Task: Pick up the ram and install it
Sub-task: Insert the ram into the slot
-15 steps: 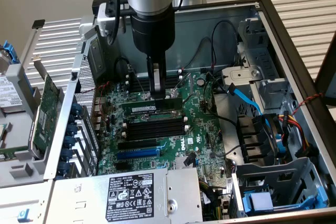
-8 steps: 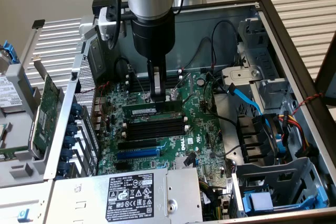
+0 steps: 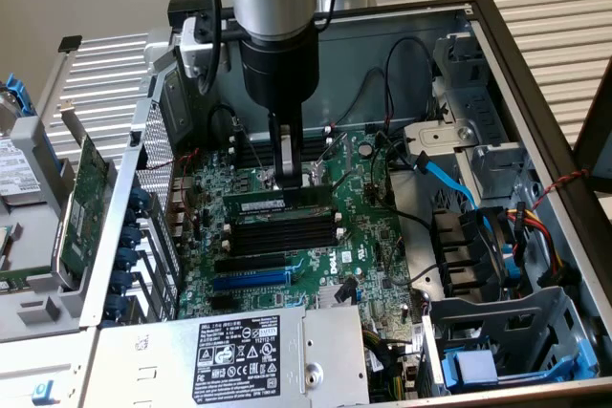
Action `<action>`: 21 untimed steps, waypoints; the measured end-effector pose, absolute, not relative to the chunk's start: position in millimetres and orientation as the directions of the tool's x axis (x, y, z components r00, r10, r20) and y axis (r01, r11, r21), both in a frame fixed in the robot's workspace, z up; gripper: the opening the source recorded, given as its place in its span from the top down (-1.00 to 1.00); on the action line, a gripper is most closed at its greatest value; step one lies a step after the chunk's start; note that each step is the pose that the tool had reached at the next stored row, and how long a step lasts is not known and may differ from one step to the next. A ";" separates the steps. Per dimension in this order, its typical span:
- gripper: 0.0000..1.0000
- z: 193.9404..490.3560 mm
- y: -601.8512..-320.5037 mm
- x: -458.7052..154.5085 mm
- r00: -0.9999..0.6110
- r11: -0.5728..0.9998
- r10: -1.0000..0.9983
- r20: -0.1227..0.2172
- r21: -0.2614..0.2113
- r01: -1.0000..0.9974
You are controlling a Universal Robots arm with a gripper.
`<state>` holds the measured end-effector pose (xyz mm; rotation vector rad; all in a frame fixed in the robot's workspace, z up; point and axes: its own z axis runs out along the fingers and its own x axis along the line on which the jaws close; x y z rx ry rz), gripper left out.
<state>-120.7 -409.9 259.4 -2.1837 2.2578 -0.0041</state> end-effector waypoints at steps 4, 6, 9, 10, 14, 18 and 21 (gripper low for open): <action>0.74 256.8 -409.9 -120.8 -0.033 0.033 -0.999 0.002 -0.002 -0.999; 0.74 254.3 -409.9 -120.8 -0.033 0.033 -0.999 0.002 -0.002 -0.999; 0.74 250.9 -409.9 -120.8 -0.033 0.033 -0.999 0.001 -0.002 -0.999; 0.74 250.0 -409.9 -120.8 -0.033 0.033 -0.999 0.001 -0.002 -0.999; 0.74 247.9 -409.9 -120.8 -0.033 0.033 -0.999 0.002 -0.002 -0.999; 0.74 247.1 -410.3 -120.8 -0.033 0.033 -0.999 0.002 -0.001 -0.999; 0.74 246.4 -410.8 -120.7 -0.033 0.033 -0.999 0.001 -0.001 -0.999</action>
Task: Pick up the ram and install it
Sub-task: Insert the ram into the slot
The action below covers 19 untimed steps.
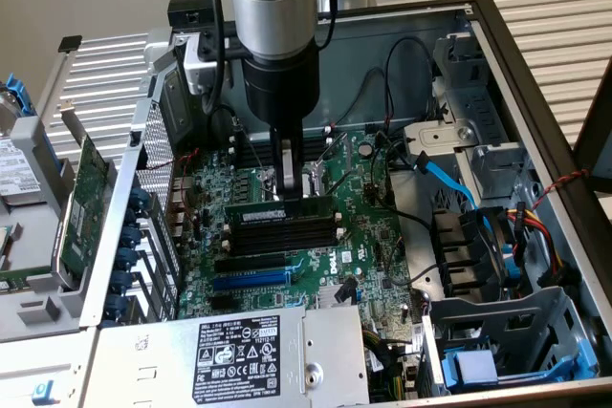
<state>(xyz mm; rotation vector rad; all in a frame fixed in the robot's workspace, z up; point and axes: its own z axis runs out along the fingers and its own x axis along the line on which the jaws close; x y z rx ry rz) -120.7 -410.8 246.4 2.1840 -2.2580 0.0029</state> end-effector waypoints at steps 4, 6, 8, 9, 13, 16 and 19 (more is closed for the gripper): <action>0.74 246.1 -412.3 -120.8 -0.033 0.033 -0.999 0.001 -0.001 -0.999; 0.74 245.9 -412.6 -120.6 -0.033 0.033 -0.999 0.001 -0.001 -0.999; 0.74 245.8 -412.7 -120.4 -0.033 0.033 -0.999 0.002 -0.001 -0.999; 0.74 245.7 -412.8 -120.1 -0.033 0.033 -0.999 0.002 -0.001 -0.999; 0.74 245.4 -412.8 -119.4 -0.032 0.032 -0.999 0.002 -0.001 -1.000; 0.74 245.1 -412.9 -119.3 -0.028 0.028 -1.000 0.001 -0.001 -1.000; 0.74 244.9 -413.1 -119.3 -0.023 0.023 -1.000 0.001 0.000 -1.000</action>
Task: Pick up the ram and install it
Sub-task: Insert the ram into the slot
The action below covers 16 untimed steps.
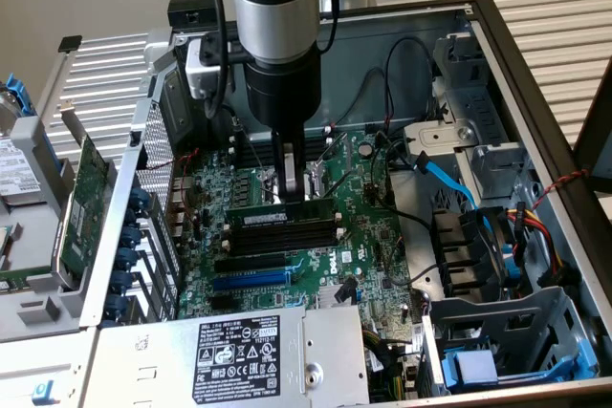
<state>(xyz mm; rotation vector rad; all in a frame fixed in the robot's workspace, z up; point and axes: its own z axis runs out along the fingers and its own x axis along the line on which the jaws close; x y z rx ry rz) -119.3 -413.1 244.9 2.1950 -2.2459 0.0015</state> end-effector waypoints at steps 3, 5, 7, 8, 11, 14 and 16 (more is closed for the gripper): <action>0.74 244.4 -413.1 -119.3 -0.021 0.021 -1.000 0.002 0.000 -1.000; 0.74 243.7 -413.1 -119.3 -0.021 0.021 -1.000 0.002 0.000 -1.000; 0.74 242.9 -413.1 -119.3 -0.020 0.020 -1.000 0.002 0.000 -1.000; 0.74 242.5 -413.1 -119.3 -0.020 0.020 -1.000 0.002 0.000 -1.000; 0.74 241.3 -413.1 -119.3 -0.020 0.020 -1.000 0.003 0.000 -1.000; 0.74 240.7 -413.1 -119.3 -0.019 0.019 -1.000 0.003 0.000 -1.000; 0.74 240.3 -413.1 -119.3 -0.018 0.018 -1.000 0.003 0.000 -1.000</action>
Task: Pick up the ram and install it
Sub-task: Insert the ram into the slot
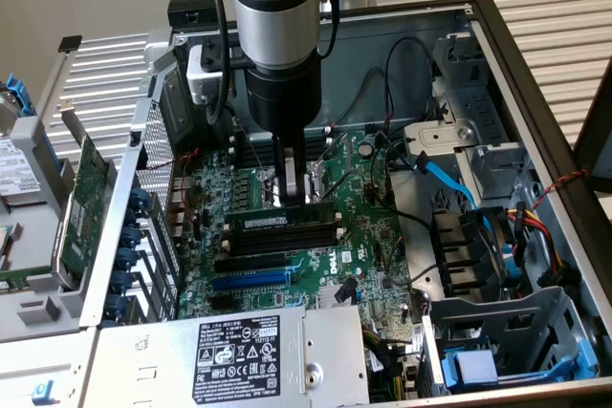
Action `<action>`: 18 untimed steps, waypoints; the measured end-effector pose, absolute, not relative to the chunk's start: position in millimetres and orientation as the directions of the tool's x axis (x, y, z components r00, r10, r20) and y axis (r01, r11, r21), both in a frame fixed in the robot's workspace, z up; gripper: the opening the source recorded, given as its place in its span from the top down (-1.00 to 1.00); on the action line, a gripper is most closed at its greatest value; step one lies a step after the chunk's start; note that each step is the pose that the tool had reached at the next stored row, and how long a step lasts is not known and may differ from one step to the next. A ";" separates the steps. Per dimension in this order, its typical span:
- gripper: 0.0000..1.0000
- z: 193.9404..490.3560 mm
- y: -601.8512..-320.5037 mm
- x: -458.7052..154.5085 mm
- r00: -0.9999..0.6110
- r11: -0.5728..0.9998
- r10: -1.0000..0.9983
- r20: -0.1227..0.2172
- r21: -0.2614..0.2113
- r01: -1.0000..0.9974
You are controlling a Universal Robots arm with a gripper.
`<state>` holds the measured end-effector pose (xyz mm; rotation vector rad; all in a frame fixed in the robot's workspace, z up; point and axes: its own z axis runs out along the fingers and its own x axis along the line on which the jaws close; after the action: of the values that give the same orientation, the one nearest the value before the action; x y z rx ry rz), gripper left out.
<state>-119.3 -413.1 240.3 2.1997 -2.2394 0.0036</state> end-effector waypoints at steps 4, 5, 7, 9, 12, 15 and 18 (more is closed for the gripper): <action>0.74 239.7 -413.1 -119.3 -0.014 0.014 -1.000 0.004 0.000 -1.000; 0.74 239.6 -413.1 -119.3 -0.013 0.013 -1.000 0.005 0.000 -1.000; 0.74 239.4 -413.1 -119.3 -0.011 0.011 -1.000 0.005 0.000 -1.000; 0.74 239.2 -413.1 -119.3 -0.011 0.011 -1.000 0.006 0.000 -1.000; 0.74 238.9 -413.1 -119.3 -0.011 0.011 -1.000 0.007 0.000 -1.000; 0.74 238.4 -413.1 -119.3 -0.011 0.011 -1.000 0.008 0.000 -1.000; 0.74 237.2 -413.1 -119.3 -0.011 0.011 -1.000 0.010 0.000 -1.000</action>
<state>-119.3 -413.1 237.2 2.2043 -2.2285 0.0109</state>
